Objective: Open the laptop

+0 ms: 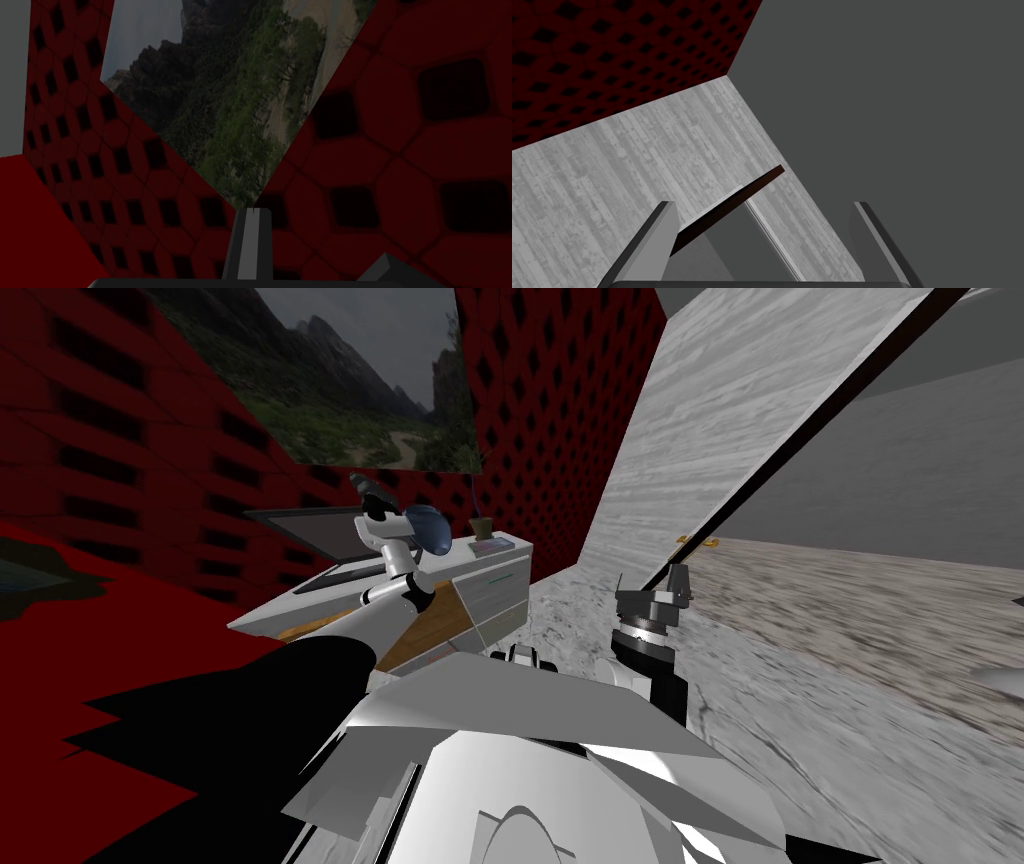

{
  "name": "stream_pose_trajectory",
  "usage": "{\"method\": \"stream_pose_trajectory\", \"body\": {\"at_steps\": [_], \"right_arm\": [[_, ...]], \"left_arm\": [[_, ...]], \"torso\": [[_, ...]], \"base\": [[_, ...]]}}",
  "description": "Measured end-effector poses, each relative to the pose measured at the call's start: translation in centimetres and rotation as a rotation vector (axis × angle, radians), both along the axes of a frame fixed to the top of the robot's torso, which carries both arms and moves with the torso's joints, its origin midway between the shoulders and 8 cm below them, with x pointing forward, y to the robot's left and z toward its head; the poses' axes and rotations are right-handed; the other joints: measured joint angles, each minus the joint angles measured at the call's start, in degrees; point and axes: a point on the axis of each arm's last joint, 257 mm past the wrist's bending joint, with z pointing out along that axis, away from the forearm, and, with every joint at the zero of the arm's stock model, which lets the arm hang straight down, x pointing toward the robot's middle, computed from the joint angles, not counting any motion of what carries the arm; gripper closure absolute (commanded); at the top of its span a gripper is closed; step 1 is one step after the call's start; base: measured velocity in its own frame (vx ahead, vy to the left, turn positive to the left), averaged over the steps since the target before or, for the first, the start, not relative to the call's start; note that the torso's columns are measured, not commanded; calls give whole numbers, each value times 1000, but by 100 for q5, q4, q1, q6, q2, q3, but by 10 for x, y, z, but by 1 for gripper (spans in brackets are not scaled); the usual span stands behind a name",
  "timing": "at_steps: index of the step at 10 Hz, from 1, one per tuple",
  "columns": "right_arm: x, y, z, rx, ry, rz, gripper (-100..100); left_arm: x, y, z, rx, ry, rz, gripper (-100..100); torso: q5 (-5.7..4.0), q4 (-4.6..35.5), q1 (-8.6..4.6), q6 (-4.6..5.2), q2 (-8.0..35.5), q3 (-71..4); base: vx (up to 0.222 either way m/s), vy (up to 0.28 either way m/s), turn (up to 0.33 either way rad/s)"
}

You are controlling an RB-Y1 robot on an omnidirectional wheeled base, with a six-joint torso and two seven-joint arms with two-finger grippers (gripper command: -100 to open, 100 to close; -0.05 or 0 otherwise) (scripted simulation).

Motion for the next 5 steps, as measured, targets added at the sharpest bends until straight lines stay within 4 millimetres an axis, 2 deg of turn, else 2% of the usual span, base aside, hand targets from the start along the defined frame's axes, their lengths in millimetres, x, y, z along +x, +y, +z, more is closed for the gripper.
{"method": "stream_pose_trajectory", "body": {"at_steps": [2,3,5], "right_arm": [[0,0,0,0,0,0,0],[0,0,0,0,0,0,0],[0,0,0,0,0,0,0]], "left_arm": [[-3,-2,-2,7,-3,-2,100],[-5,-3,5,11,-15,-3,-100],[-2,-4,3,7,-7,-13,-100]], "torso": [[0,1,11,-4,-8,-6],[-21,27,10,-16,6,-5],[-4,21,18,-24,21,13]], "base": [[-16,-11,-1],[-15,14,45],[9,40,-2]]}}
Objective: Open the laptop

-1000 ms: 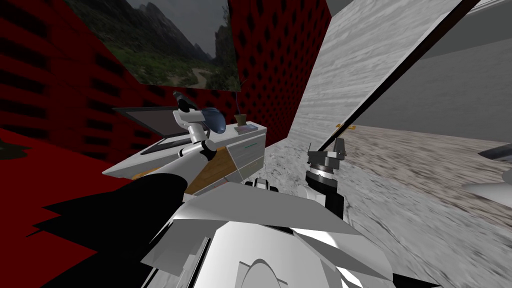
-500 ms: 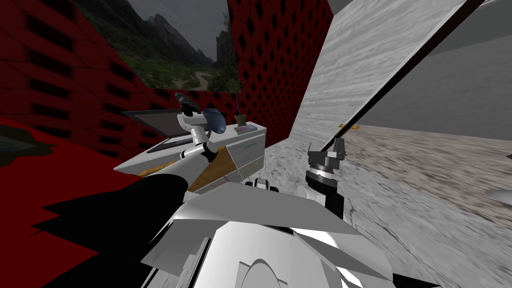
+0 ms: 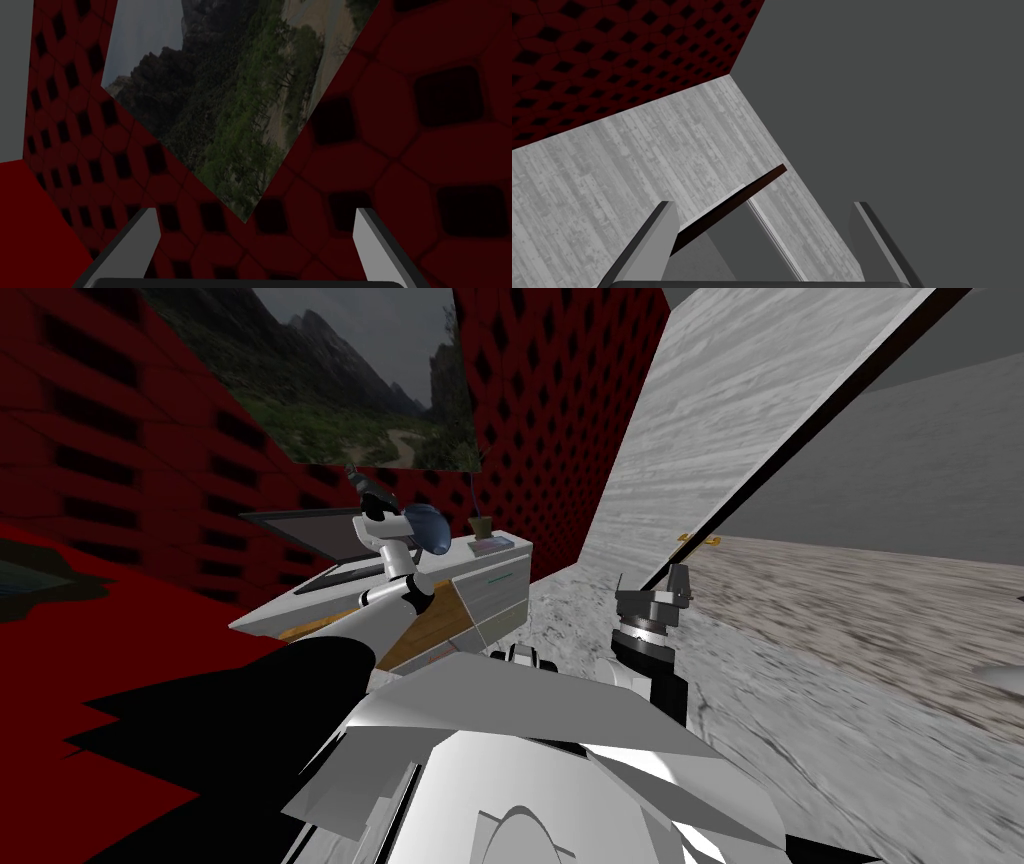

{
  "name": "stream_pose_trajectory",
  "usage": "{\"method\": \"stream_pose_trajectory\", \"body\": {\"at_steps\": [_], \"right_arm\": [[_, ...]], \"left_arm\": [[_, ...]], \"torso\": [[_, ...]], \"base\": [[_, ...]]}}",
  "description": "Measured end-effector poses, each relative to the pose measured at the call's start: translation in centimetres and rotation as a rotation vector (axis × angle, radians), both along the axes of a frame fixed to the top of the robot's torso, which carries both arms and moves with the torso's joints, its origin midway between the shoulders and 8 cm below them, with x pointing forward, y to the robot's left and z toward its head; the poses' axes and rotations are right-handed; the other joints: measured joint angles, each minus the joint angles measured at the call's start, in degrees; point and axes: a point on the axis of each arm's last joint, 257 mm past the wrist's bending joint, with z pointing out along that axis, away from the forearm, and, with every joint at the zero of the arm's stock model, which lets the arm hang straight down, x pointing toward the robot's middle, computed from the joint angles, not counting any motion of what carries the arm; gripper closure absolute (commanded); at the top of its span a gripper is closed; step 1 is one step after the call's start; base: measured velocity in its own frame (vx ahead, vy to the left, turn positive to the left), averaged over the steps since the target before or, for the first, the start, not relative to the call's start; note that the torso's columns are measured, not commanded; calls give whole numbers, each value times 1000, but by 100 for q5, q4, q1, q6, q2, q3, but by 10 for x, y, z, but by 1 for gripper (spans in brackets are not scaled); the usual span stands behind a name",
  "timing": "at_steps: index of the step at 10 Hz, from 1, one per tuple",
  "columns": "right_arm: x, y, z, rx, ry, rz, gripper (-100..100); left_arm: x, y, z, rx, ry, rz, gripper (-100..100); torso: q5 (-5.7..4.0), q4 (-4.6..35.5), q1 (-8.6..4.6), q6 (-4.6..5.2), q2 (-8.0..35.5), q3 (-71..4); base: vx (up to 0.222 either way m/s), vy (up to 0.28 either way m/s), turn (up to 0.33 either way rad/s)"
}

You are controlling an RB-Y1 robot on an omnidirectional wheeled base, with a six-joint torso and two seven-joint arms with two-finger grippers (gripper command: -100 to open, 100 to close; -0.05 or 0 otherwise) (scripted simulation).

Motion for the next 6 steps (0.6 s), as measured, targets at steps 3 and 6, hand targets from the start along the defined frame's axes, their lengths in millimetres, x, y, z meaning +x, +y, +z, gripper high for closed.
{"method": "stream_pose_trajectory", "body": {"at_steps": [3,6], "right_arm": [[0,0,0,0,0,0,0],[0,0,0,0,0,0,0]], "left_arm": [[-2,-1,-2,2,-5,0,-100],[5,4,-10,-6,8,-1,-100]], "torso": [[8,-17,-16,11,-9,-2],[-2,-26,-28,34,-37,-24]], "base": [[0,6,10],[-5,10,10]]}}
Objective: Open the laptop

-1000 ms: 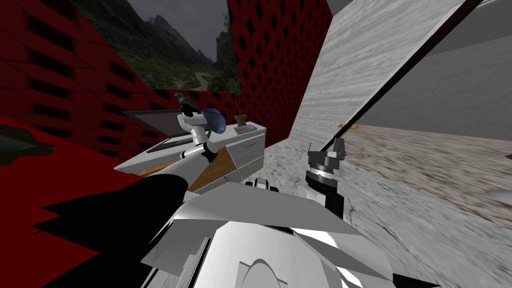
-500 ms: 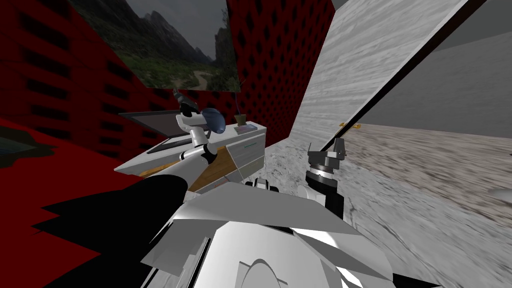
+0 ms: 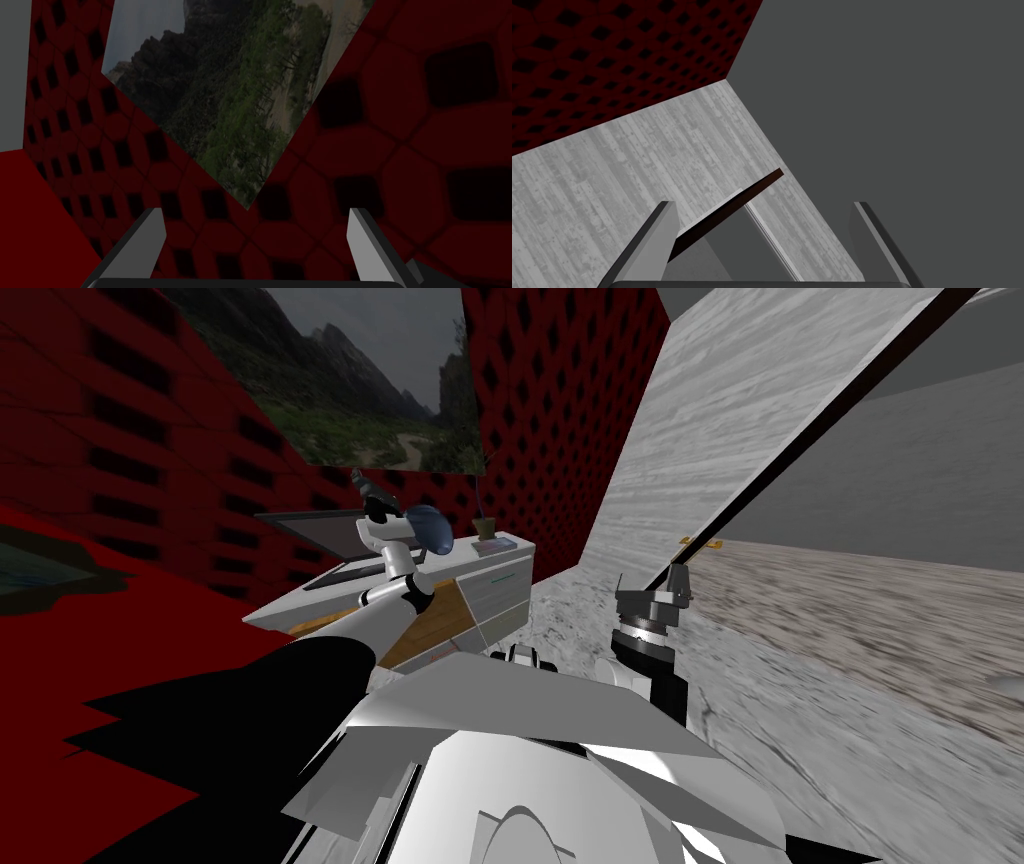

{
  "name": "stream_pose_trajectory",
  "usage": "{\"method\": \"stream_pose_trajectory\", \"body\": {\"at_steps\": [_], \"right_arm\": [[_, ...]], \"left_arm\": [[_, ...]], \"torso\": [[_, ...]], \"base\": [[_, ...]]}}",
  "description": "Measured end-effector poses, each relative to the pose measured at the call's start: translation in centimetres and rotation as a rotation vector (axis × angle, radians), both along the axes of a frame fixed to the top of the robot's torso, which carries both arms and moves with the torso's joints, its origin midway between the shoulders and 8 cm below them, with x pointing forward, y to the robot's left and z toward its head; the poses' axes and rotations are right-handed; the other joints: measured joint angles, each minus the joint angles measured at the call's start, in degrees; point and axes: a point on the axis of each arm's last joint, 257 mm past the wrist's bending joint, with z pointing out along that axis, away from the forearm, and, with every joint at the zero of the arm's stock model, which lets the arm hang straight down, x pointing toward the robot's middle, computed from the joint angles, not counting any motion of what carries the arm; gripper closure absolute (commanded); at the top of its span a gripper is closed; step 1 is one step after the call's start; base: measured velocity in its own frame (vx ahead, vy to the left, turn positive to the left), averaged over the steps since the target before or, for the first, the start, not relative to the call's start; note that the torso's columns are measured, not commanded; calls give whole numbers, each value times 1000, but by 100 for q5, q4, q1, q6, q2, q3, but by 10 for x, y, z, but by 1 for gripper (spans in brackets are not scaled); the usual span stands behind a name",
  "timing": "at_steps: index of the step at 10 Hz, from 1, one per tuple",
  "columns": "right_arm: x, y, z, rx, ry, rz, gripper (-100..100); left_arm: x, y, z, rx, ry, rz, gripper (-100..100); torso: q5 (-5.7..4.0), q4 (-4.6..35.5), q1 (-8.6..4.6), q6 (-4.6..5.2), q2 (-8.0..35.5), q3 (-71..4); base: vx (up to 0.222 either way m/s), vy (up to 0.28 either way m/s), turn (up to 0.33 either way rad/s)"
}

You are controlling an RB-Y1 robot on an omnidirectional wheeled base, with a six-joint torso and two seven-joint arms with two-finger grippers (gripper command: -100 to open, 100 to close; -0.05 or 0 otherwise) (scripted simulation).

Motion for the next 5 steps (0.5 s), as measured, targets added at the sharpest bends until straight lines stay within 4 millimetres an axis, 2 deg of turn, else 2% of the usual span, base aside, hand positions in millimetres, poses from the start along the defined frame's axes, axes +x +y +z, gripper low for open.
{"method": "stream_pose_trajectory", "body": {"at_steps": [5], "right_arm": [[0,0,0,0,0,0,0]], "left_arm": [[-1,0,-7,-4,13,-2,-100]], "torso": [[2,-14,-13,14,-20,-12]], "base": [[0,9,7]]}}
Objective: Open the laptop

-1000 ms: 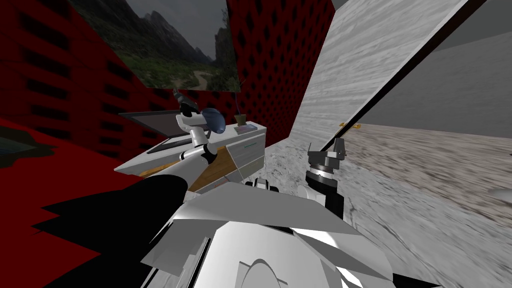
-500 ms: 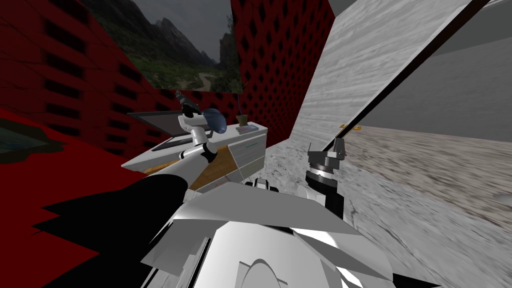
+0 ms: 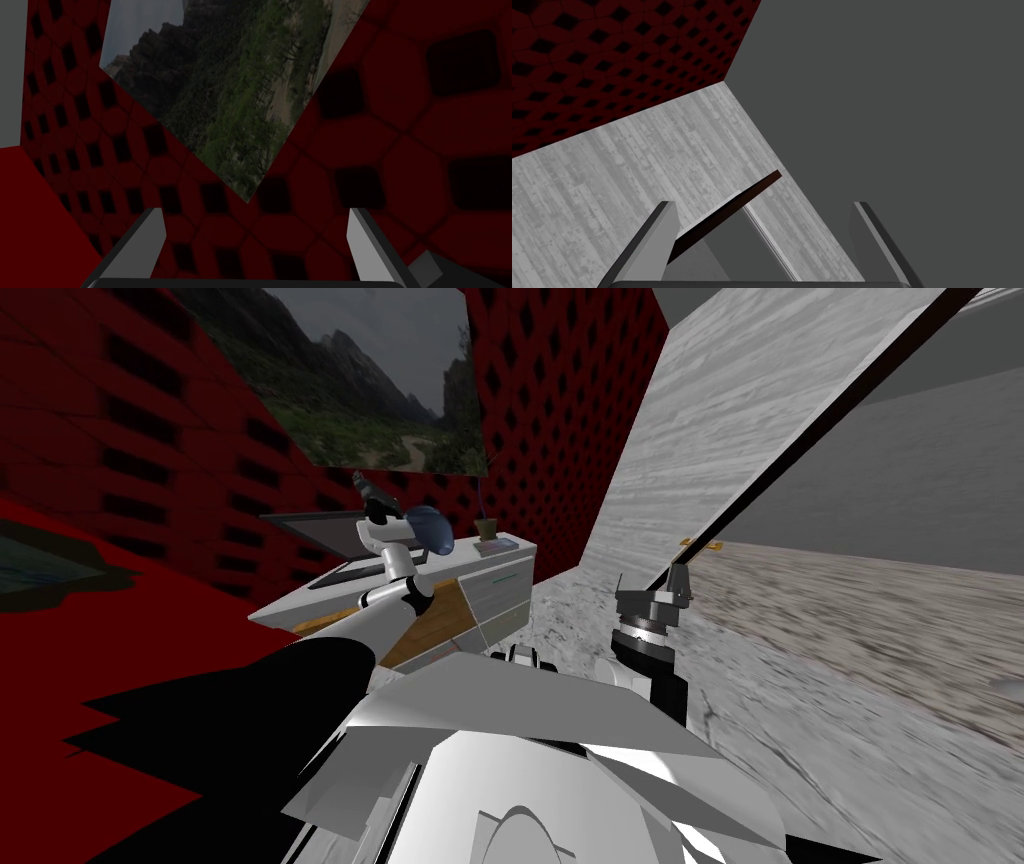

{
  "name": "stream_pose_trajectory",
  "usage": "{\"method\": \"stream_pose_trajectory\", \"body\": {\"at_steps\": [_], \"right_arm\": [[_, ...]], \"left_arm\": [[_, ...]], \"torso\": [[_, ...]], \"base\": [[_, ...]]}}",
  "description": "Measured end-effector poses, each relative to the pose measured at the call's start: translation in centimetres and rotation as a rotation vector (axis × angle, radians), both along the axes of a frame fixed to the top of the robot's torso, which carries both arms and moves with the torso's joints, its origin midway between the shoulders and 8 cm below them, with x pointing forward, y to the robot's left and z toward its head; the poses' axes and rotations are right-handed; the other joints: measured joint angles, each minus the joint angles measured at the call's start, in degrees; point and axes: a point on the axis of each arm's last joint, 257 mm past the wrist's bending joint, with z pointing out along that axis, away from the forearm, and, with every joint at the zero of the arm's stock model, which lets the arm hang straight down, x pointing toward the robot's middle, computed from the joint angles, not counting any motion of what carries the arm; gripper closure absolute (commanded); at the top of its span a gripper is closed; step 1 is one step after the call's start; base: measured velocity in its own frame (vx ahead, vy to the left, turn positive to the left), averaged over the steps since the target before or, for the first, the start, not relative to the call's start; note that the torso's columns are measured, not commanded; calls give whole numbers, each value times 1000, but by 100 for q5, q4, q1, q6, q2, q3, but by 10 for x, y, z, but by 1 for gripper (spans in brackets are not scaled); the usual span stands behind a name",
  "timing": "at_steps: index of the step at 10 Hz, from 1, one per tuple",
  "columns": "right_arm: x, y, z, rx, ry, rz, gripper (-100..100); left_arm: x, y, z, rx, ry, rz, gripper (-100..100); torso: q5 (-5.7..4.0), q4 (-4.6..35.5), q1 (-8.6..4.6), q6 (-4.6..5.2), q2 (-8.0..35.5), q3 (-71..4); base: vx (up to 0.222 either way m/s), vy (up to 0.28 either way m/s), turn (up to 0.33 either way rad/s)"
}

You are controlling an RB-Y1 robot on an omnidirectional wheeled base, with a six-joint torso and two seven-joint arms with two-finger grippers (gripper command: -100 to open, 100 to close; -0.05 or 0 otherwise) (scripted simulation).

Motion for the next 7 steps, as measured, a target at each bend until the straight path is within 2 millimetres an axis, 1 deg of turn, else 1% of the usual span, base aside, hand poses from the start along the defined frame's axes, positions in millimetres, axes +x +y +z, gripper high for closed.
{"method": "stream_pose_trajectory", "body": {"at_steps": [1,2,4,5,6,7], "right_arm": [[0,0,0,0,0,0,0],[0,0,0,0,0,0,0],[0,0,0,0,0,0,0],[0,0,0,0,0,0,0],[0,0,0,0,0,0,0],[0,0,0,0,0,0,0]], "left_arm": [[2,-4,-2,-4,4,-3,-100],[7,-3,-4,-10,15,-4,-100],[1,-4,-4,0,3,-4,-100],[5,-5,-5,-6,7,-5,-100],[3,-4,-4,-3,8,-4,-100],[8,-7,-7,-7,8,-5,-100]], "torso": [[4,-1,7,0,0,1],[-1,6,19,-3,-7,-10],[28,-7,34,-18,6,11],[25,-3,44,-12,3,3],[23,0,45,-18,4,4],[24,-9,41,-6,-6,-2]], "base": [[-1,-7,-4],[6,-2,-25],[5,-1,4],[-6,-5,-12],[-1,3,19],[-2,16,-4]]}}
